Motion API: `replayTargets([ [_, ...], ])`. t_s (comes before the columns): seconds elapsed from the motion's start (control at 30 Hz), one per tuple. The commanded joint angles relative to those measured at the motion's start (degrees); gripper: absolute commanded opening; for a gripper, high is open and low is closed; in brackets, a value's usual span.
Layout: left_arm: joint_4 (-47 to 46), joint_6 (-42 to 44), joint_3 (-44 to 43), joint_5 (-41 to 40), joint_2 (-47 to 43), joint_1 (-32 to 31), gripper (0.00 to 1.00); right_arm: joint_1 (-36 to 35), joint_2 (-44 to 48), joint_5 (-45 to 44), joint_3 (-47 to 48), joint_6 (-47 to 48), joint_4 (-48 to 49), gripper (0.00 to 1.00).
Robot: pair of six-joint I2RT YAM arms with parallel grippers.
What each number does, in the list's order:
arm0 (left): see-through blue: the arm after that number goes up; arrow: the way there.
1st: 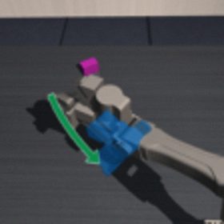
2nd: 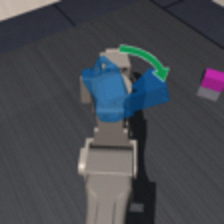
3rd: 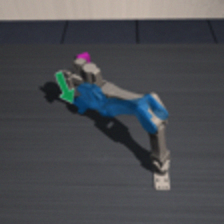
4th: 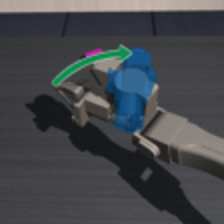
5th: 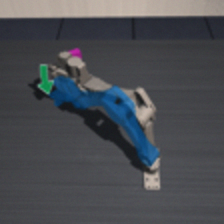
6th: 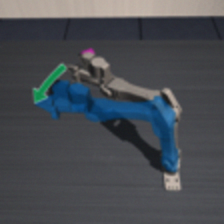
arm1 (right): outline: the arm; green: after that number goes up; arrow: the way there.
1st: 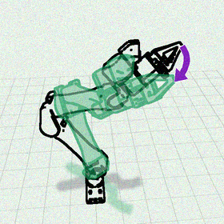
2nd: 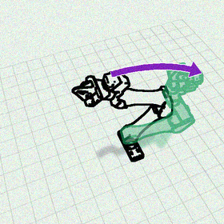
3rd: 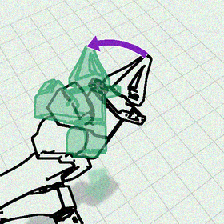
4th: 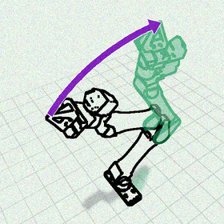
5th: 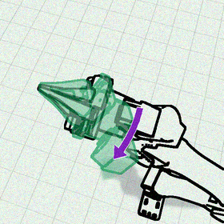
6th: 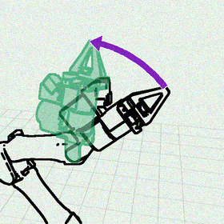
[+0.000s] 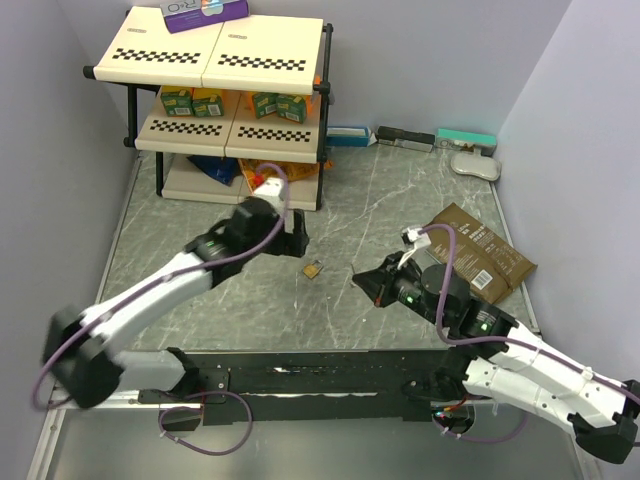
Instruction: Unlock with the key
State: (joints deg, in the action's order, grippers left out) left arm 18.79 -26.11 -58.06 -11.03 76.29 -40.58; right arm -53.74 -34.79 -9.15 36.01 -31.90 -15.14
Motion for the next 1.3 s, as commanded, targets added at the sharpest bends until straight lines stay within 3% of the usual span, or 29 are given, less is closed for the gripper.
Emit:
replayTargets([
  [0.0,-4.7,3.5,3.2,10.5,-14.0,-0.2,0.99,-0.1,-2.2,8.8,6.1,-1.0,6.1,0.0],
  [0.07,-7.6,3.3,5.0,14.8,-18.9,-0.2,0.99,0.0,-2.2,11.7,7.8,-1.6,7.2,0.0],
  [0.2,-17.0,1.9,12.6,31.0,-31.7,-0.2,1.0,-0.1,-1.8,16.8,9.0,-3.3,10.0,0.0],
  [0.43,-26.5,-1.8,16.1,46.4,-33.4,-0.7,0.99,-0.1,-2.1,22.1,10.3,-5.7,11.9,0.0],
  [0.67,-32.2,-2.7,17.0,46.0,-29.2,-6.5,0.97,-0.1,-2.0,24.3,10.7,-7.3,14.2,0.0],
  [0.93,-34.9,-2.5,16.8,44.3,-27.1,-10.7,0.76,0.0,-1.6,23.2,9.9,-8.2,14.8,0.0],
  [1.27,-37.3,-4.7,16.5,39.1,-28.9,-10.9,0.65,-0.1,-0.3,22.2,8.1,-7.8,14.9,0.0],
])
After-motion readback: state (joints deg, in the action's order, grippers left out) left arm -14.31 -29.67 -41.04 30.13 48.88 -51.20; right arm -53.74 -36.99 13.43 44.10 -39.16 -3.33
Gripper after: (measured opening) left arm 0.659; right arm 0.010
